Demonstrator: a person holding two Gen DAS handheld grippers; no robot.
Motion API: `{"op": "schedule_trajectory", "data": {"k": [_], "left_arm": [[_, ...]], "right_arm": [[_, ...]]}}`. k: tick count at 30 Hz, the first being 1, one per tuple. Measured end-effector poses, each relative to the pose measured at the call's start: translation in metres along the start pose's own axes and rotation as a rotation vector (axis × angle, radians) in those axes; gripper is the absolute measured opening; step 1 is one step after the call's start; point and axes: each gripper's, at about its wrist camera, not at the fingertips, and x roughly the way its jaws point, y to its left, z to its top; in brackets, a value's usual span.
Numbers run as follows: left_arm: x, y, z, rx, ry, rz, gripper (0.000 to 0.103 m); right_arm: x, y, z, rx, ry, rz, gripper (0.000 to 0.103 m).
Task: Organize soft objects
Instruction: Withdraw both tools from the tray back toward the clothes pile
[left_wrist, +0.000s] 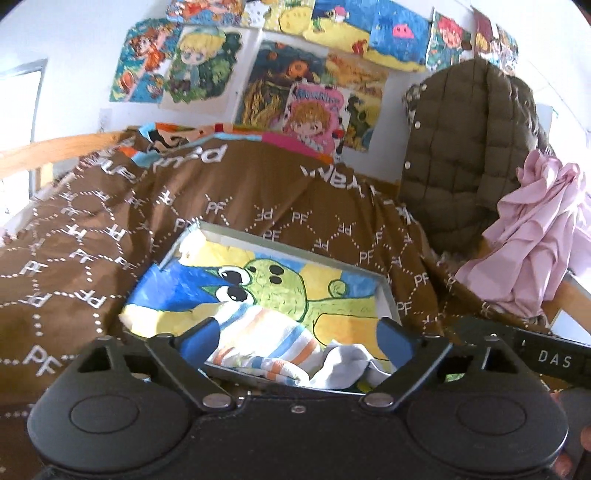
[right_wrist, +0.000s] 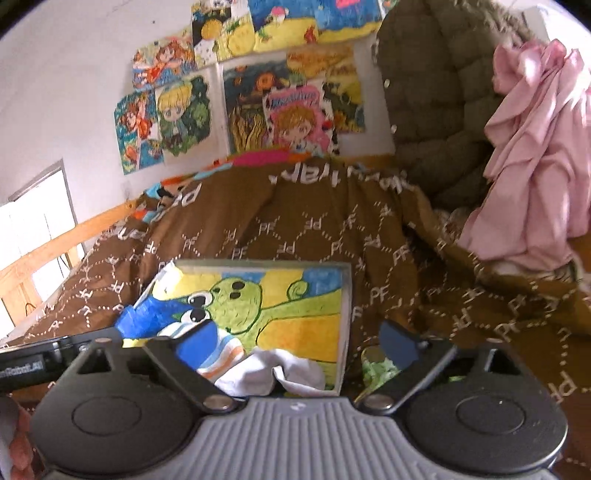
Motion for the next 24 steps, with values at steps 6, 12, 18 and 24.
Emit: {"op": "schedule_trajectory", "data": {"k": [6,12,18,24], "left_arm": [[-0.041,-0.006,-0.002,0.035,-0.053,0.018,0.101],[-0.080,-0.012,-0.007,0.047,-0.099,0.024,0.102],[-0.115,-0.018,-0.018,0.059,-0.138,0.028,0.102],[-0.145,-0.023,-0.029,0.068,-0.158,0.038,0.102]], "right_arm": [[-0.035,0.002,-0.002,0.006,-0.058,0.011,0.103],[-0.075,0.009,-0.012,-0.027,-0.128,0.005,0.103],[-0.116,0.014,-0.021,-0.024,-0.195,-0.004,0.103],[-0.151,0.010,-0.034,0.004,-0.222,-0.008,0.103]]}}
